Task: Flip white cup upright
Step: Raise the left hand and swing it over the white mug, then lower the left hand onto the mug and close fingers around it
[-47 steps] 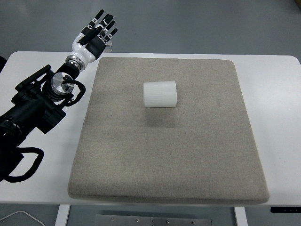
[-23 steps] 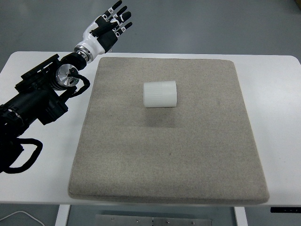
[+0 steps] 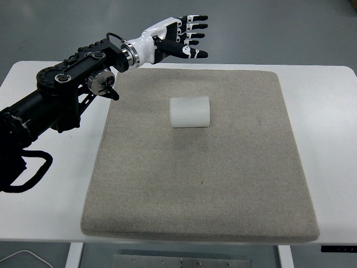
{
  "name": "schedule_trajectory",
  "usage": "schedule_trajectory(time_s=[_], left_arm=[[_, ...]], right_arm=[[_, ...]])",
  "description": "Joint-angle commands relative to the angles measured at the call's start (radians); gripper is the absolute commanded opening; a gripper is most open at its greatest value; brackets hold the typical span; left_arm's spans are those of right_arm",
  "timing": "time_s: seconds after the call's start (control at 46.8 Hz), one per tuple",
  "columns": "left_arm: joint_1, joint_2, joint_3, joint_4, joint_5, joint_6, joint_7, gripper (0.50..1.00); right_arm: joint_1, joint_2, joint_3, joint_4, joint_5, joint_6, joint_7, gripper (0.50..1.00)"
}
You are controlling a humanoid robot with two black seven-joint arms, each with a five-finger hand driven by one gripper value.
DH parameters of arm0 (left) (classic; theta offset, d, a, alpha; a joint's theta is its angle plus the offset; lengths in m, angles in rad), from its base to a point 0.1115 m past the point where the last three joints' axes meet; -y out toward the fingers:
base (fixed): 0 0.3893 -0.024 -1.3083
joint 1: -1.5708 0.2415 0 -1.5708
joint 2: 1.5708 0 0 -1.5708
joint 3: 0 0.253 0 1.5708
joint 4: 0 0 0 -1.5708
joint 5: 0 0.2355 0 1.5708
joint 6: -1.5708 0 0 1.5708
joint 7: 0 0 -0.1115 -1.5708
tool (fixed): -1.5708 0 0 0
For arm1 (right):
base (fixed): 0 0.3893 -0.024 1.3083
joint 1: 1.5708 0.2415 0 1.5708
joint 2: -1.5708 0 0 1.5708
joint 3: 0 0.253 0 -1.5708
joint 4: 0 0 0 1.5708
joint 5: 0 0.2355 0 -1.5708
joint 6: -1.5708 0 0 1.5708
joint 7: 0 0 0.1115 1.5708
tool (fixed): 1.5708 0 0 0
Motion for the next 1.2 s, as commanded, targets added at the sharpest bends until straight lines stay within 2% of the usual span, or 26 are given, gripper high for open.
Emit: schedule_trajectory(time_s=[0.0,0.107,0.342,0.512,0.811,1.174], left_arm=[[-0.027,0.009,0.057,-0.029,0.085,0.006,0.015,0.994],[-0.05,0.026,0.113,-0.079,0.18,0.024,0.052,0.992],[-0.055,0.091,0.162,-0.271,0.311,0.101,0.229,0.994],[-0.083,0.136,0.228,-0.36,0.317,0.105,0.344,0.994],[-0.098,0.119,0.274,-0.353,0.329,0.108,0.37,0.994],[-0.093,0.064,0.349,-0.343,0.357,0.113,0.367,0.994]], right_arm=[[0.0,0.0,0.0,0.0,0.0,0.0,0.0,0.93],[0.0,0.0,0.0,0.0,0.0,0.0,0.0,0.93],[0.0,0.0,0.0,0.0,0.0,0.0,0.0,0.93],[-0.001,0.0,0.0,0.0,0.0,0.0,0.0,0.93],[0.0,0.0,0.0,0.0,0.0,0.0,0.0,0.93],[-0.001,0.0,0.0,0.0,0.0,0.0,0.0,0.93]])
